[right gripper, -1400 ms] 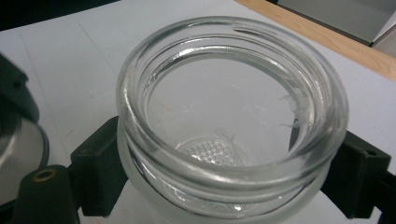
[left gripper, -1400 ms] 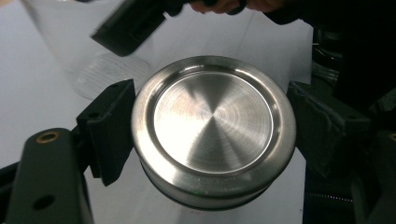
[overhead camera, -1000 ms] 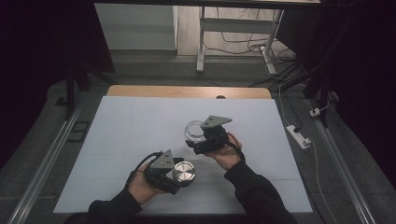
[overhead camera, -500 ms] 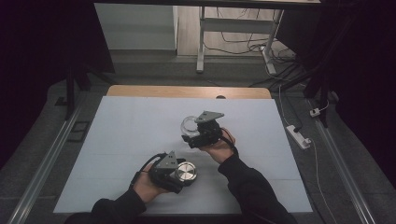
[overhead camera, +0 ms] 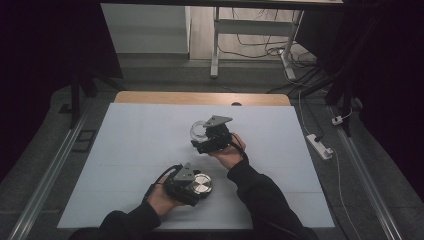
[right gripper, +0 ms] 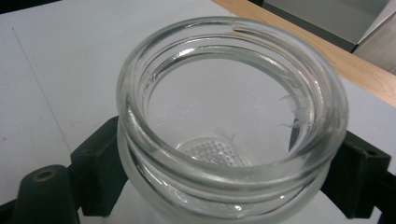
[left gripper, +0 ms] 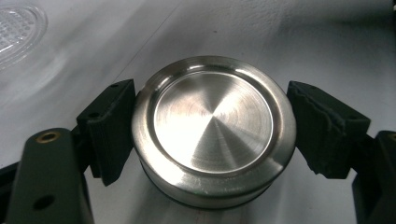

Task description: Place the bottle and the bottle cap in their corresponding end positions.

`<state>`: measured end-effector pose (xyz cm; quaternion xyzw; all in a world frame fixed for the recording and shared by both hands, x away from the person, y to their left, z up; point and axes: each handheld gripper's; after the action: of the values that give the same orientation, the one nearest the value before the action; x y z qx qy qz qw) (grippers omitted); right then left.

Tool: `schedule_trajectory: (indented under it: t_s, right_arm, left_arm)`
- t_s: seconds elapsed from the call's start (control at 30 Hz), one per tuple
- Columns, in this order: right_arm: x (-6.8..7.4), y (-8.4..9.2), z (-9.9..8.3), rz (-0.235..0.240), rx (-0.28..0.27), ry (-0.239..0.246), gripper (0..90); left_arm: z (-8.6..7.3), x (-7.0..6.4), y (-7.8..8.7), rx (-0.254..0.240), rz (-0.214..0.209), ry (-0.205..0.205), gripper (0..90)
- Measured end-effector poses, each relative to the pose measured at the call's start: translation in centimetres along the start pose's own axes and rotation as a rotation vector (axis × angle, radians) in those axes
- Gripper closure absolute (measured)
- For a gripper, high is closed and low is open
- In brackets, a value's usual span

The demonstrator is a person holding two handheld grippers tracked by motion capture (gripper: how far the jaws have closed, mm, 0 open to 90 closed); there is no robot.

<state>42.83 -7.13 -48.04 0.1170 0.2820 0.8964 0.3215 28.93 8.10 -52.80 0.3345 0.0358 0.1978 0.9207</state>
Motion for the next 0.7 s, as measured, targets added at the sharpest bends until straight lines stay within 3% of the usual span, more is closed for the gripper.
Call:
schedule_trajectory:
  t_s: [0.7]
  right_arm:
    - [-0.9,-1.2,-1.4,-0.019,0.042,0.002,14.4]
  left_arm:
    - [-0.4,0.5,-1.2,0.066,0.004,0.005,20.5]
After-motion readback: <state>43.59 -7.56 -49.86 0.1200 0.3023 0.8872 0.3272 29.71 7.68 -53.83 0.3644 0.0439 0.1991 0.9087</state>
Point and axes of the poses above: each handheld gripper's, and its own axes: y roughly backward along the jaws, z roughly out of its top, x roughly to its left, and after that the axes turned 8 degrees about -y, right-handed
